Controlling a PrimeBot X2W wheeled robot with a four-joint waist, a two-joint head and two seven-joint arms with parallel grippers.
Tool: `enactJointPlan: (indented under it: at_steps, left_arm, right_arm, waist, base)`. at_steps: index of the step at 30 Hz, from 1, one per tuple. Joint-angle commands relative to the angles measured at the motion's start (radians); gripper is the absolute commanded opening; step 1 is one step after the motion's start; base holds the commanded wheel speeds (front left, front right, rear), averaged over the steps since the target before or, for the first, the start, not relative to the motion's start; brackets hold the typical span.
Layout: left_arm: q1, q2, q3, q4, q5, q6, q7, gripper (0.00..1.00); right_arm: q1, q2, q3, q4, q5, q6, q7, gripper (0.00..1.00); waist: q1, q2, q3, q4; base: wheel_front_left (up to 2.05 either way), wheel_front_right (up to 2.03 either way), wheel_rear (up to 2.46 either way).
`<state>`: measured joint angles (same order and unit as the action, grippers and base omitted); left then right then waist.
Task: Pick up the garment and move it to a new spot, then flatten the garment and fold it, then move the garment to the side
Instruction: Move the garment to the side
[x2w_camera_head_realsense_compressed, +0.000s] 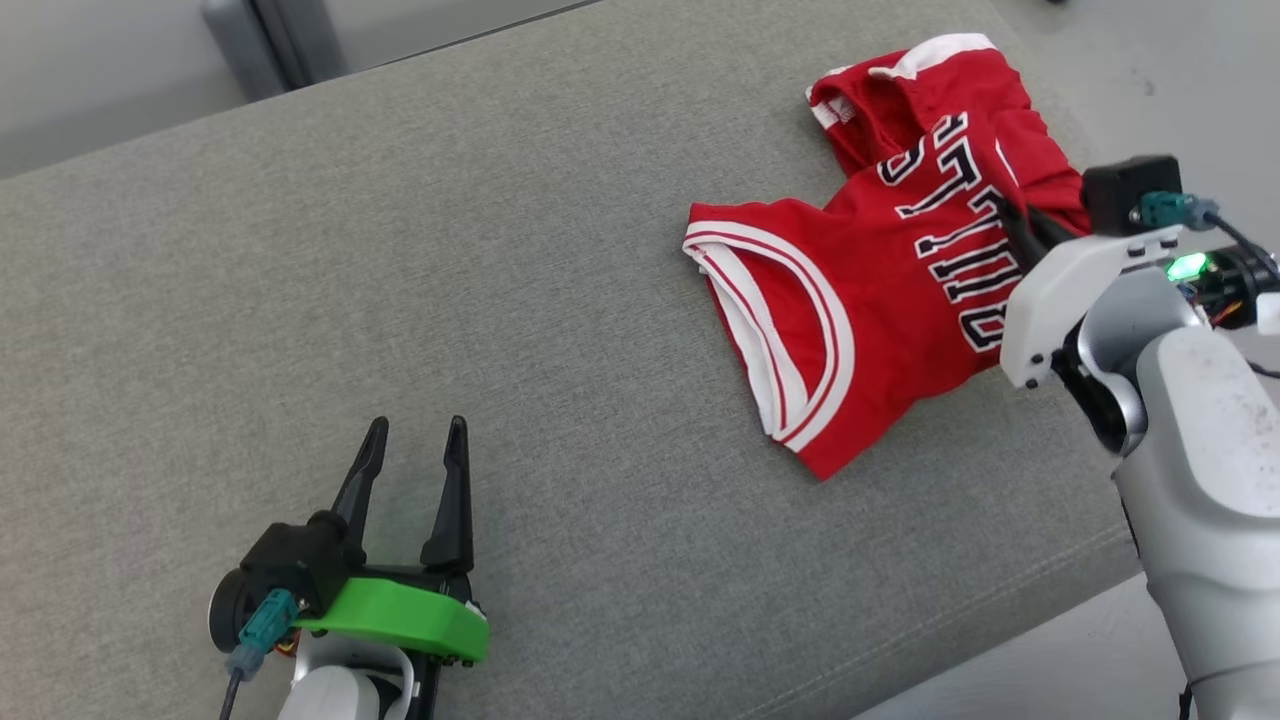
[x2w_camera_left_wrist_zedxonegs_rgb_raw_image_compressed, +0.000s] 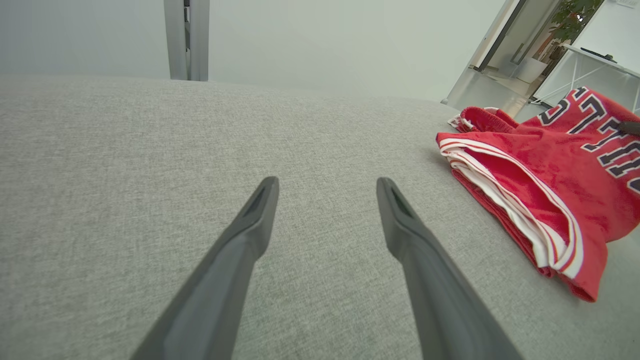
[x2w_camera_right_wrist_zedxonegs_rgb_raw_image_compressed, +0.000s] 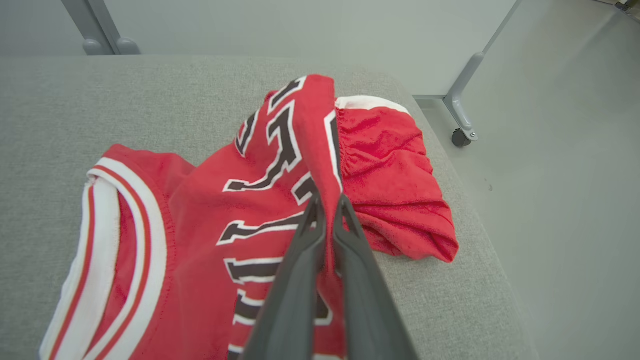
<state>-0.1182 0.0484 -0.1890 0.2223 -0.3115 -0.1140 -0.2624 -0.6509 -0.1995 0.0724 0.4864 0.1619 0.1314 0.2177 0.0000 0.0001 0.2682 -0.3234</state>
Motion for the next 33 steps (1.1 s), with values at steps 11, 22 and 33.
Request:
enactJointPlan:
  at_steps: [11, 22, 33]
  left_arm:
    - [-0.017, 0.004, -0.011, -0.005, -0.017, 0.002, -0.003, 1.0]
    - [-0.026, 0.004, -0.014, -0.013, -0.01, 0.005, -0.003, 1.0]
    - [-0.044, 0.004, -0.008, -0.007, 0.013, -0.002, -0.003, 1.0]
  right_arm:
    - [-0.237, -0.047, -0.066, 0.111, -0.019, -0.002, 0.013, 0.0]
    - [-0.314, -0.141, -0.249, 0.236, -0.108, -0.002, -0.019, 0.0]
    - [-0.263, -0.127, -0.437, 0.314, -0.242, -0.001, -0.116, 1.0]
  waist:
    - [0.0, -0.0001, 0.008, 0.115]
    - [0.0, -0.0001, 0.051, 0.167]
    - [0.0, -0.0001, 0.078, 0.177]
  base:
    - [0.0, 0.0, 0.0]
    - [0.0, 0.0, 0.0]
    - [0.0, 0.0, 0.0]
